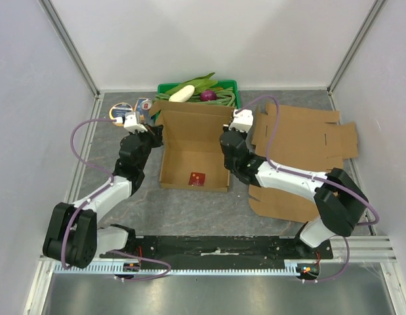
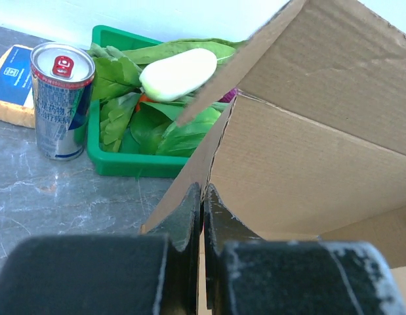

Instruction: Fold the paper box

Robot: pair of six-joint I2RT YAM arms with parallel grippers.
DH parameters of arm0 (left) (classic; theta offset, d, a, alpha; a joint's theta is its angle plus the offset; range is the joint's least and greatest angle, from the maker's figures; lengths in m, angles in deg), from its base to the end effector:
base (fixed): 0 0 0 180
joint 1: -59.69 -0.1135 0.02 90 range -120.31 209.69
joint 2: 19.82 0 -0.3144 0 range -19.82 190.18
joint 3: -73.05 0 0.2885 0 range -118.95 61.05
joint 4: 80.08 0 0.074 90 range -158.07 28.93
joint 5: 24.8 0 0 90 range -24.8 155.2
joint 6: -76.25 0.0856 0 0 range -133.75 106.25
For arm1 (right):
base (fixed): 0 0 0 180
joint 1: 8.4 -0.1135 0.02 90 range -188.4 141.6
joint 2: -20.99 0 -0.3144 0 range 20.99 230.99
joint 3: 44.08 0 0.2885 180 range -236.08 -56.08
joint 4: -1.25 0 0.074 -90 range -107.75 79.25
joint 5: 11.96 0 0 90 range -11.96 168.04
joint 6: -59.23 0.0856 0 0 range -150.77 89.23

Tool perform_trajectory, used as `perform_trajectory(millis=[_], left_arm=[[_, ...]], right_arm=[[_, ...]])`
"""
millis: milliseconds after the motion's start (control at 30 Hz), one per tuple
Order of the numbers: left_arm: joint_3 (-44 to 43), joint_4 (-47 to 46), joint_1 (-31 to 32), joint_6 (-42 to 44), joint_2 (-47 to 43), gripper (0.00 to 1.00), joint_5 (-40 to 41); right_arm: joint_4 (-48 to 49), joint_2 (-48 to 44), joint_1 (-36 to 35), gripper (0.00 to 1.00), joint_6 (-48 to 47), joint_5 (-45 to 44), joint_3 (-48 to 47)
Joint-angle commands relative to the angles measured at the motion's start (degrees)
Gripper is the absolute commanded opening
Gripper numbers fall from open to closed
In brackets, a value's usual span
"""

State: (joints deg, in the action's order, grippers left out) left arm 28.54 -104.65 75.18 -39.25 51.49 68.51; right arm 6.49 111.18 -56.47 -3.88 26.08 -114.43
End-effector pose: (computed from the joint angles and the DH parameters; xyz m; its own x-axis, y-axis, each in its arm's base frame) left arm 0.3252 -0.0850 0.2750 -0.1247 -0.4114 -0.9029 0.1743 0.8867 -0.4282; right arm 0.3275 0.2637 0.2980 -0.1272 0.2754 -0.9529 0.1215 0.9578 0.2606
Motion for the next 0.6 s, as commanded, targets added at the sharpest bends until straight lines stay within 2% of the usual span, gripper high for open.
perform_trajectory(millis=[0, 167, 433, 467, 567], left_arm=[[4.2, -3.1, 2.4, -0.4, -3.8, 0.02, 4.9], [8.8, -3.1, 2.7, -1.1, -8.5, 0.02, 5.0], [17.4, -2.5, 4.0, -7.0, -13.7, 0.02, 3.8], [18.3, -2.7, 4.2, -7.9, -14.2, 0.02, 3.5], [20.6, -2.2, 4.6, -9.0, -16.3, 0.02, 3.4]], right_arm=[[12.6, -3.1, -2.0, 0.00, 0.9, -3.7, 5.5], [21.0, -5.5, -4.7, 0.00, -1.1, -6.7, 12.3], [31.2, -7.8, -8.2, 0.02, -4.8, -6.4, 21.9], [35.8, -7.8, -8.7, 0.02, -5.8, -6.2, 23.0], [40.3, -7.3, -10.2, 0.02, -8.1, -7.5, 26.2]])
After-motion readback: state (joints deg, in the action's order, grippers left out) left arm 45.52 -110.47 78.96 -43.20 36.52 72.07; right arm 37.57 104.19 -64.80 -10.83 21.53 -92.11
